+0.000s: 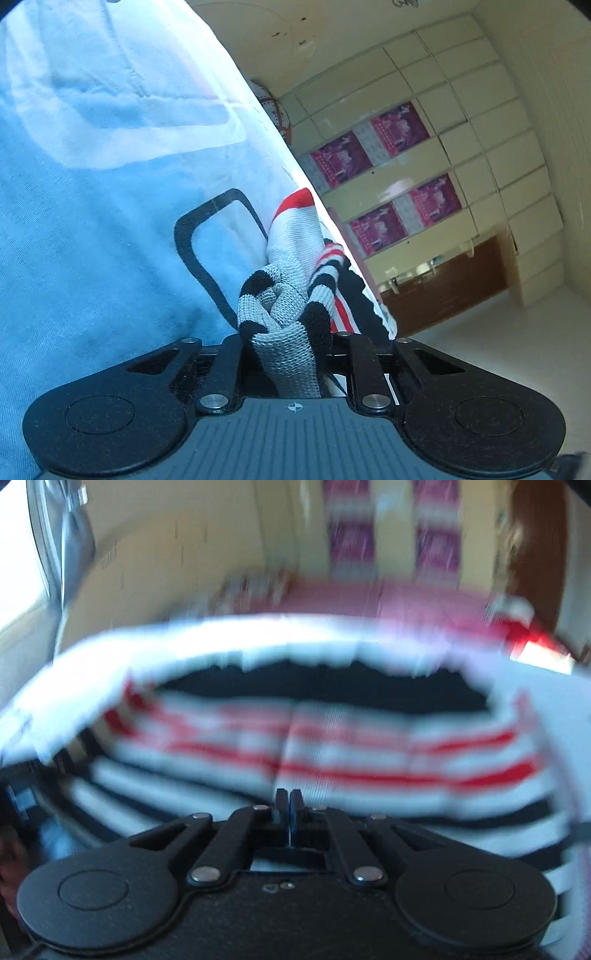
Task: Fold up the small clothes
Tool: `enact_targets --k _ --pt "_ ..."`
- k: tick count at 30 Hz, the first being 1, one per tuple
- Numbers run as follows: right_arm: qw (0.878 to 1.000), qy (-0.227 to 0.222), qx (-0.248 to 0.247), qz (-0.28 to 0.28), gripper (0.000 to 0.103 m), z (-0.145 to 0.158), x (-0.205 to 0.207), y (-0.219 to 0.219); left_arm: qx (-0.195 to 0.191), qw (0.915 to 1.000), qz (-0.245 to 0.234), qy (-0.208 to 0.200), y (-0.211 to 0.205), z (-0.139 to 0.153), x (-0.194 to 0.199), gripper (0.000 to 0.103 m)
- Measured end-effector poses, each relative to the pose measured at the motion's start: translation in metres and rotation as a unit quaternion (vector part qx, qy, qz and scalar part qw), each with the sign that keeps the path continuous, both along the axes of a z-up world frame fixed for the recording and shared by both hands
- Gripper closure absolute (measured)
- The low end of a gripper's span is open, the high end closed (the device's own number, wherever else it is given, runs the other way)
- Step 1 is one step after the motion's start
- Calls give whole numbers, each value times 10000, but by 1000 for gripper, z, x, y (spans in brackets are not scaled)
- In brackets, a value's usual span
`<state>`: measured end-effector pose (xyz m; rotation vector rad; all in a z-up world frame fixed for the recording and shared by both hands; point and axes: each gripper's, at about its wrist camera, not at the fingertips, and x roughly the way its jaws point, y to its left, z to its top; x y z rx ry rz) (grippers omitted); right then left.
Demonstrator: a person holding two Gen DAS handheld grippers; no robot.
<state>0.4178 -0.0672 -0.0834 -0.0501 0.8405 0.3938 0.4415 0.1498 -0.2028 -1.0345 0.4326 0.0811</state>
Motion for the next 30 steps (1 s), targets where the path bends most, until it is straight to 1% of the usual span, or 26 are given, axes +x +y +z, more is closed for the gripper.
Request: enact_targets --k 1,2,4,7,8,11,15,18,20,22,23,24,25,26,28,29,30 --pt "9997 -226 7 78 102 -4 -2 0 -53 10000 -7 -9 2 0 2 86" --pt "9995 -297 0 117 103 -5 -3 -1 -112 9999 -14 -11 3 0 6 85" --pt "9996 -226 152 56 103 -6 -1 -5 -256 9997 -27 -21 9 0 7 85" --pt "9990 -358 181 182 103 -10 -5 -8 -482 9988 9 -55 12 -4 5 85" --pt "9988 -386 217 210 103 -11 -5 -10 -492 9988 16 -67 11 -3 7 85" --pt "9981 -402 421 216 103 -15 -5 -19 -331 9991 -22 -264 5 2 3 86" --pt "9970 -413 617 223 103 -16 -4 -23 -48 9986 -83 -529 -5 27 4 86" --pt "9959 -332 819 203 103 -17 -2 -28 333 9964 -294 -724 -17 57 7 86" --pt "9945 -191 1016 176 103 -17 3 -33 569 9933 -471 -888 -31 81 14 86" --pt "9918 63 1266 152 103 -15 10 -41 767 9896 -642 -1031 -48 107 21 86" --pt "9903 162 1374 126 103 -12 13 -47 914 9869 -752 -1097 -60 118 26 86" --pt "9894 166 1439 66 97 -7 13 -54 1082 9836 -885 -1143 -71 132 30 86" --pt "9885 72 1511 -38 94 -2 10 -66 1210 9804 -1025 -1170 -84 142 32 86" --pt "9865 -19 1624 -211 92 4 7 -82 1323 9770 -1183 -1180 -99 149 38 86" --pt "9777 -149 1989 -657 89 14 0 -123 1667 9680 -1540 -1075 -133 160 47 86" --pt "9715 -218 2176 -911 87 19 -6 -146 1850 9624 -1724 -995 -152 159 53 86" --pt "9654 -266 2322 -1156 86 23 -11 -168 2018 9563 -1918 -891 -171 158 57 86"
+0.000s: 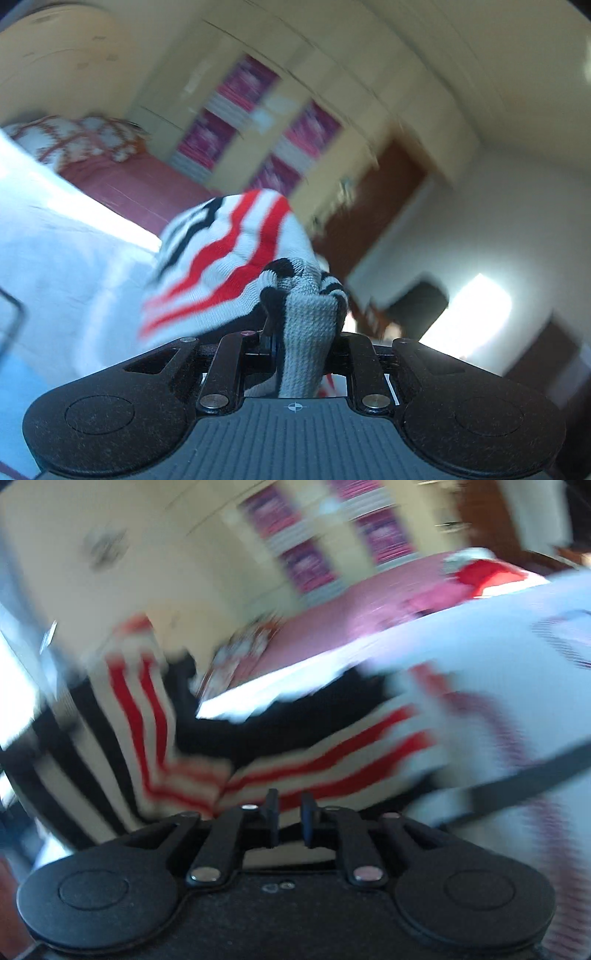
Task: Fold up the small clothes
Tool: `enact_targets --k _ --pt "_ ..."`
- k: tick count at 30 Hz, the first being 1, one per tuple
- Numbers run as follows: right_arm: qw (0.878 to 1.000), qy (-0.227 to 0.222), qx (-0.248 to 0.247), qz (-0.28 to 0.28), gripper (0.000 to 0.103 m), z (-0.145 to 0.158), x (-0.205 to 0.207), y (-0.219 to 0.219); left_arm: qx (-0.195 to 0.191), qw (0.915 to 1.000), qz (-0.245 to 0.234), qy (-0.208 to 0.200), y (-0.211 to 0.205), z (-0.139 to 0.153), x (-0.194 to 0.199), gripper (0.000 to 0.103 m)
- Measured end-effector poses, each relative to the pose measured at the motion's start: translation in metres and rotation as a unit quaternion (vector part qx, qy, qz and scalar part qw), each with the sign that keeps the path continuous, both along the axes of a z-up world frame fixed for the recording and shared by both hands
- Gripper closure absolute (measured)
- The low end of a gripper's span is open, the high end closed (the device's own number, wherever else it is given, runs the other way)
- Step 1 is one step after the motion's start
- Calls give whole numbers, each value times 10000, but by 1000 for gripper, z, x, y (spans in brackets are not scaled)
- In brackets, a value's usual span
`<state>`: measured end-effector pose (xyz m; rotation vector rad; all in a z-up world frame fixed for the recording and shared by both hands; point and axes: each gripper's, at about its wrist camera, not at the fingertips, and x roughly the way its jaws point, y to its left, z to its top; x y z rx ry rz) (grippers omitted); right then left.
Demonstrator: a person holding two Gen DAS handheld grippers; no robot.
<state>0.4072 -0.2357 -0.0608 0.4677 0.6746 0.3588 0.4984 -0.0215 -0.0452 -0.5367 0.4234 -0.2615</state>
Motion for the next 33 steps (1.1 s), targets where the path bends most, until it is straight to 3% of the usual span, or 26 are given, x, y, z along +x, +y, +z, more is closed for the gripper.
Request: enact_targets --k 2,4,5,6,7,8,11,14,18,20,25,26,27,28,30,33 --pt "9989 13 234 -414 78 6 -10 -41 316 9982 -395 313 -37 -12 14 85" --pt "9960 44 464 -760 67 9 -21 -75 724 9912 -846 709 -76 -32 28 76" --pt "9944 63 613 -861 58 9 -26 -89 892 9853 -1097 956 -91 -44 34 64" --pt "9928 80 746 -930 45 9 -30 -100 1114 9799 -1199 1142 -103 -48 34 63" --pt "9917 99 818 -991 37 10 -34 -109 1294 9803 -1136 972 -106 -42 25 63" --pt "9909 110 885 -1004 30 11 -37 -114 1262 9821 -1174 756 -102 -33 14 58" --pt "9883 199 1266 -823 29 8 -43 -121 753 9901 -1115 393 -54 -2 -15 49" --pt "9838 471 1663 -475 22 2 -42 -107 808 9959 -394 106 0 12 -45 34" --pt "9748 928 2019 -185 16 -7 -38 -78 797 9940 191 724 50 -6 -44 33" --pt "9737 1083 2001 -122 16 -8 -34 -64 805 9922 239 926 61 -16 -42 33" --pt "9797 1591 1179 -322 22 -5 -18 -35 628 9890 265 1312 56 -49 -34 33" --pt "9800 1692 1008 -285 35 -6 -12 -27 600 9888 264 1339 58 -50 -34 33" --pt "9818 1697 815 -257 61 -8 -8 -20 571 9891 251 1337 44 -59 -33 33" --pt "9840 1673 569 -230 76 -8 -4 -12 549 9891 243 1345 44 -62 -33 33" --pt "9915 1297 36 -50 81 2 -1 4 565 9889 241 1353 40 -64 -24 33" --pt "9979 291 -550 191 82 33 -13 19 652 9887 286 1322 39 -60 -24 33"
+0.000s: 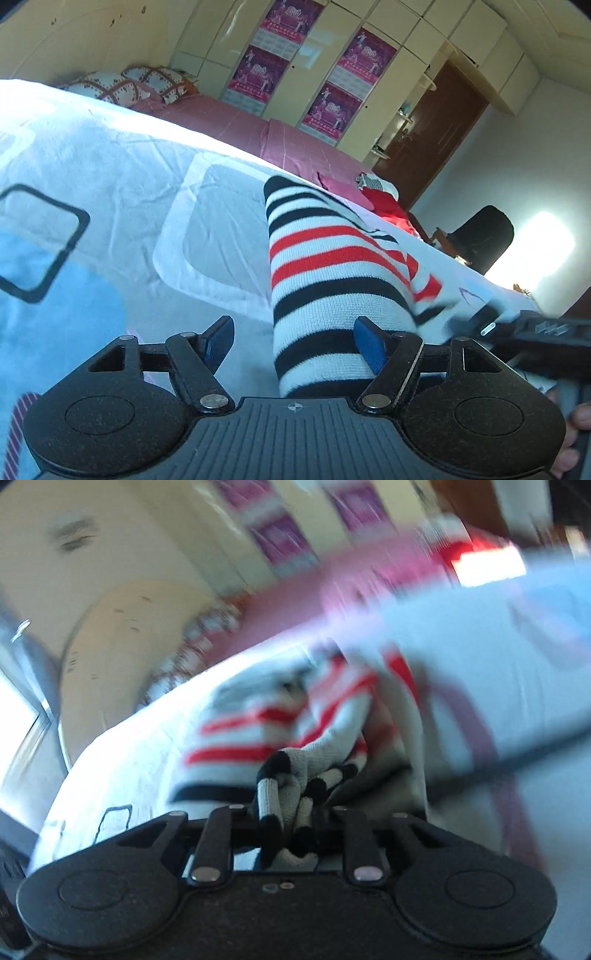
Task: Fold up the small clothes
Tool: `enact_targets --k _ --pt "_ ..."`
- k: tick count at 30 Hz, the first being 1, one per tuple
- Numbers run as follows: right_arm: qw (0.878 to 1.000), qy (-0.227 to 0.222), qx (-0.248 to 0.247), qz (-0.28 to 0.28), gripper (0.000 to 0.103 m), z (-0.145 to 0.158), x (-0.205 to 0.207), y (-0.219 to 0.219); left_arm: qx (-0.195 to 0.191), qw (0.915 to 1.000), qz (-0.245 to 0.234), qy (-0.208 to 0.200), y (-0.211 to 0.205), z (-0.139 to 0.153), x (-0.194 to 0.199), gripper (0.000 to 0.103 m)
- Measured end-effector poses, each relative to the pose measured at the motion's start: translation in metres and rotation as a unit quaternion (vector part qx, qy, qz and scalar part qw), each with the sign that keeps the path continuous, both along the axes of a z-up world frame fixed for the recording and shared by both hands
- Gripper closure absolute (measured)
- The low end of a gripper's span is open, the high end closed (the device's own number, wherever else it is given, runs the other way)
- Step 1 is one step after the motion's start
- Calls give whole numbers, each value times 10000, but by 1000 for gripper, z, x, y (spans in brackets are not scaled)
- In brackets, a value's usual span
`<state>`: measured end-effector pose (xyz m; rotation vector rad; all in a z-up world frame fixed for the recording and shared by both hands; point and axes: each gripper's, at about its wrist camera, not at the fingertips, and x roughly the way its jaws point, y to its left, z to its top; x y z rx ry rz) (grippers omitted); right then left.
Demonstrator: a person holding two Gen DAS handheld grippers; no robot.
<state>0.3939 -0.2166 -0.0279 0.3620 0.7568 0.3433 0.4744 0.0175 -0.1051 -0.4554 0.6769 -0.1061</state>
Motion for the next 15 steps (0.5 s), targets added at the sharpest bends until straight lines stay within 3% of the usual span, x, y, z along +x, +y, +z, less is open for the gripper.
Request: enact_targets --k 3,5,6,9,13,15 --pt "9965 -820 -102 110 82 25 -18 -9 8 10000 -64 9 -5 1 4 33" --pt "9939 -1076 -240 95 83 25 -27 -20 103 9998 -170 50 -13 0 11 33" --pt "9942 -1021 -347 40 82 18 -26 -26 225 9993 -244 156 -20 -3 14 33" --pt "9994 187 -98 -275 81 -35 0 -50 646 9969 -365 259 -40 -6 18 27" --pt "9969 335 577 -409 69 -38 -14 -68 716 9966 -349 227 -38 5 11 27" --pt "9937 358 937 -497 51 -33 -26 -77 677 9970 -361 98 -33 13 4 27"
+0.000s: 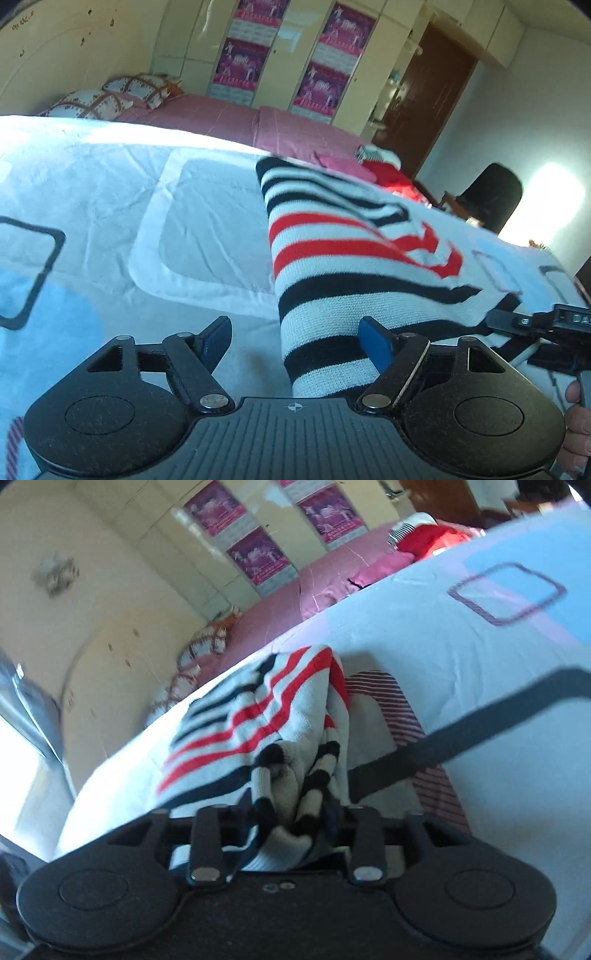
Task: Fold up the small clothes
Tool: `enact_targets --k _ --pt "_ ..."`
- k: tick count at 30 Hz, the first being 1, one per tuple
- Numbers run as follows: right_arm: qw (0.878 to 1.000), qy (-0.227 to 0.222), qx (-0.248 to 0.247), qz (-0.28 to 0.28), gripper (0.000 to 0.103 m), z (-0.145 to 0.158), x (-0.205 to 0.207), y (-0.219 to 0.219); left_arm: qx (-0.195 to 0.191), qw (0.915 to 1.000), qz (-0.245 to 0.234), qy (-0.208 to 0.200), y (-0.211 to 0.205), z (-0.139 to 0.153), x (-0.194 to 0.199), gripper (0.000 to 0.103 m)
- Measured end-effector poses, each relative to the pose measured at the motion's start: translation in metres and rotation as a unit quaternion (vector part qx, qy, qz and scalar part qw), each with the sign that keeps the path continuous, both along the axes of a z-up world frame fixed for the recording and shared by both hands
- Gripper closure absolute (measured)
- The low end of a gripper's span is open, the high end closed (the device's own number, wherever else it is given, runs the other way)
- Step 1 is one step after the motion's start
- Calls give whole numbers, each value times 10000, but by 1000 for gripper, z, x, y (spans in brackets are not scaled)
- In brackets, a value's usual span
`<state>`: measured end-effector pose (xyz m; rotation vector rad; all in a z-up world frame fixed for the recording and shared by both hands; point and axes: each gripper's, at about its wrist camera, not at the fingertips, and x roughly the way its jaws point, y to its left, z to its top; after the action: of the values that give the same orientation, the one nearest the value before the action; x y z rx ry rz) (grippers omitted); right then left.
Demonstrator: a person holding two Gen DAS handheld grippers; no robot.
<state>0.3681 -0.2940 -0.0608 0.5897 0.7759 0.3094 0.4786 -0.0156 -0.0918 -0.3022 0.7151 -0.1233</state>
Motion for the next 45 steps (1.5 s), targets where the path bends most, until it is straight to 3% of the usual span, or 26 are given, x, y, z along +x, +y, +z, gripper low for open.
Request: enact_targets --k 2,4,5,10,13,16,18,20,22,24,25,30,32,34,35,39,42,45 --pt "9997 105 182 -99 46 -1 -7 -6 52 10000 -14 -9 3 1 -2 27" --pt "9989 330 307 -131 84 -12 0 -8 -6 9999 -53 105 5 -6 0 27" --pt "9988 347 321 -105 86 -15 0 -8 -112 9998 -52 134 8 -10 1 27" --pt "9968 149 771 -137 87 -11 -5 -5 -63 9999 -65 58 13 -10 -3 27" --pt "9901 386 1332 -234 87 -29 -4 -9 -106 9999 -76 89 18 -12 -6 27" --pt "9932 457 1020 -337 83 -39 -2 -7 -176 9997 -136 135 19 -13 -6 27" --pt "9932 313 1022 -471 68 -31 -8 -10 -161 9996 -158 139 20 -13 -7 27" --pt "9954 59 724 -631 65 -15 -16 -9 -210 9995 -163 146 22 -14 -8 27" --pt "9953 -89 736 -626 71 -8 -20 -8 -324 9992 -149 153 25 -17 -8 27" --pt "9960 6 699 -561 88 -9 -16 -5 -402 9990 -120 159 27 -20 -8 27" --pt "9968 15 612 -521 89 -9 -14 -3 -433 9989 -111 163 27 -20 -8 27" --pt "9882 -499 1438 -179 90 1 -17 -6 -259 9996 -87 120 28 -17 -11 27" --pt "9929 -224 1122 -320 90 -15 -12 -7 -291 9994 -90 161 30 -19 -10 27" --pt "9928 573 892 -562 91 -50 -2 -15 -295 9993 -152 191 27 -18 -9 27" --pt "9906 570 1101 -579 91 -59 -3 -19 -224 9994 -162 187 25 -18 -9 27" --pt "9942 434 823 -535 89 -51 -1 -12 -210 9995 -145 199 25 -17 -9 27" --pt "9936 468 890 -509 90 -51 1 -15 -220 9994 -141 209 25 -17 -10 27" --pt "9944 369 823 -550 90 -39 -3 -17 -210 9997 -113 -59 26 -6 -17 27"
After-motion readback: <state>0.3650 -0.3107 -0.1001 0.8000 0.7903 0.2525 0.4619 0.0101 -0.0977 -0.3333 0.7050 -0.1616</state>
